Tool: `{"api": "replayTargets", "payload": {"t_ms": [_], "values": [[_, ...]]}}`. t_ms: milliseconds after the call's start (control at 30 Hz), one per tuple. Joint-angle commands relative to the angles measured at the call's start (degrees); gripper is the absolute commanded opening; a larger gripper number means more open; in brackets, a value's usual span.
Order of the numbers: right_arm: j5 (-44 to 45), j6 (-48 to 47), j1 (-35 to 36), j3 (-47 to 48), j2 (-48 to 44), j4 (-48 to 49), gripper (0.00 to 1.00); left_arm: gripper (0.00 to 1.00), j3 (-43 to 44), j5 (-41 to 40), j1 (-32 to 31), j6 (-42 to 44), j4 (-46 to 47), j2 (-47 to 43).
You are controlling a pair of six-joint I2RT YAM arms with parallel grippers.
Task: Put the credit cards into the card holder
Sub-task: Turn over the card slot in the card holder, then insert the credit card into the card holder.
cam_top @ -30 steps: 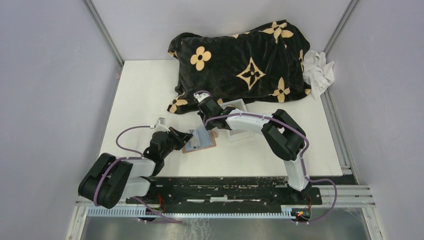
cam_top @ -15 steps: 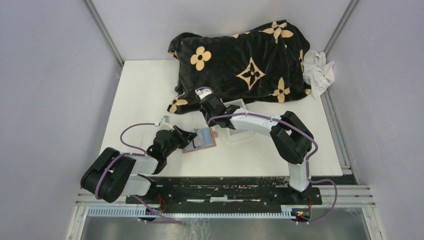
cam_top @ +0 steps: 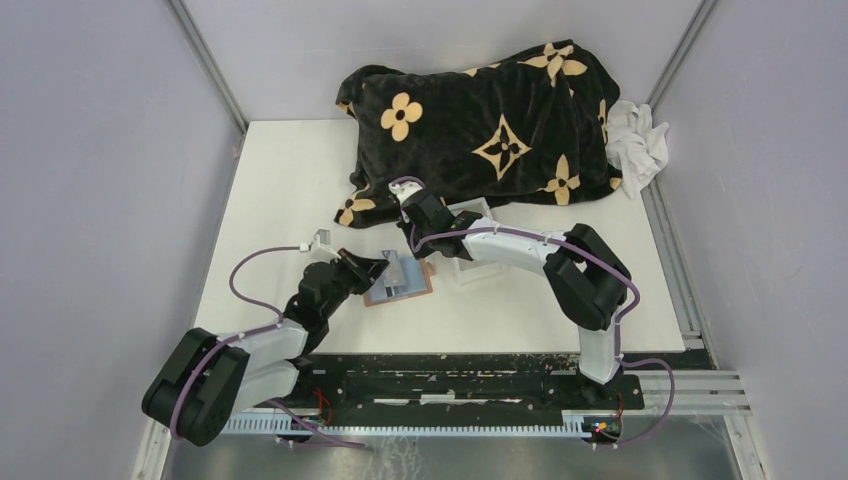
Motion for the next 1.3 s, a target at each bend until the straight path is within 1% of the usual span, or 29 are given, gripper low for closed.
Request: {"api": "replayTargets", "payload": {"t_ms": [0, 433, 1267], "values": [[-2.09, 1.19, 0.41, -0.03, -0.05, 1.73, 0.01, 0.03, -1.68, -2.11, -0.1, 1.45, -1.38, -2.19], [-4.38, 2.85, 0.43, -0.12, 3.05, 1.47, 0.01, 0.03, -3.51, -3.69, -0.06, 2.5, -2.51, -3.91], [-5.03, 3.05, 0.43, -0.15, 4.87, 1.12, 0.01, 0.03, -3.42, -3.01, -0.03, 2.06, 2.5, 2.39]]}}
